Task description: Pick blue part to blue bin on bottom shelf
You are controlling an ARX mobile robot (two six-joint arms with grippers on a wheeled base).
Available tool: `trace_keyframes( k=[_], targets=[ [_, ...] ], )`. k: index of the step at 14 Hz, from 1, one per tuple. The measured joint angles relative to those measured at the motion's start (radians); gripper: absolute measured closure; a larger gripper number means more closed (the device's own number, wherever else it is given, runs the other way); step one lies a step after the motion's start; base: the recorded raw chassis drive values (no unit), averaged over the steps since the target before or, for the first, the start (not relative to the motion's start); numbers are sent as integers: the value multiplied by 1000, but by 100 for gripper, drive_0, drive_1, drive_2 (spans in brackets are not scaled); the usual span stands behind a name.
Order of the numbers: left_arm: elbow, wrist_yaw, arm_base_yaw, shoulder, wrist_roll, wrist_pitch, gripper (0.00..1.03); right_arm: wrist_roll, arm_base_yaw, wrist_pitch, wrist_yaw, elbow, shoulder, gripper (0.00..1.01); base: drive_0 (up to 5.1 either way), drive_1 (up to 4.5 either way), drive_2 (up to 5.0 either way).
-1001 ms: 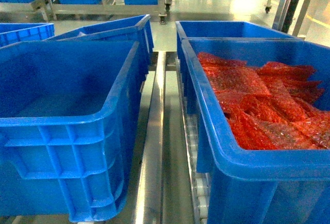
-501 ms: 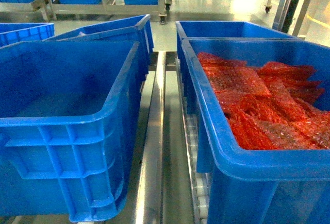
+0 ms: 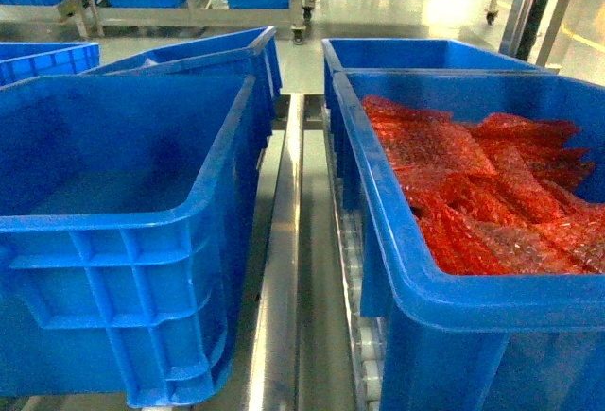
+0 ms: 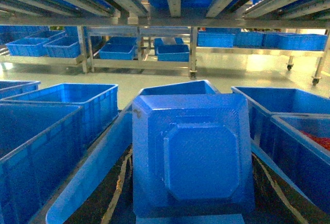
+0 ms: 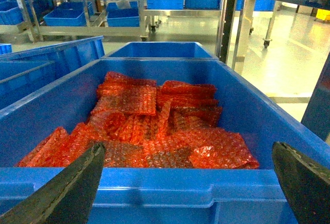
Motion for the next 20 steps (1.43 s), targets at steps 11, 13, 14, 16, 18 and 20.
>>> trace_keyframes(
  k=[11,13,14,16,18,20],
  targets=[
    [0,0,0,0,0,0,59,0,0,0,0,0,0,3,0,0,0],
    [0,0,0,0,0,0,59,0,0,0,0,0,0,3,0,0,0],
    [0,0,0,0,0,0,59,0,0,0,0,0,0,3,0,0,0],
    [0,0,0,0,0,0,59,0,0,0,0,0,0,3,0,0,0],
    [0,0,0,0,0,0,59,0,0,0,0,0,0,3,0,0,0],
    [0,0,0,0,0,0,59,0,0,0,0,0,0,3,0,0,0]
  ],
)
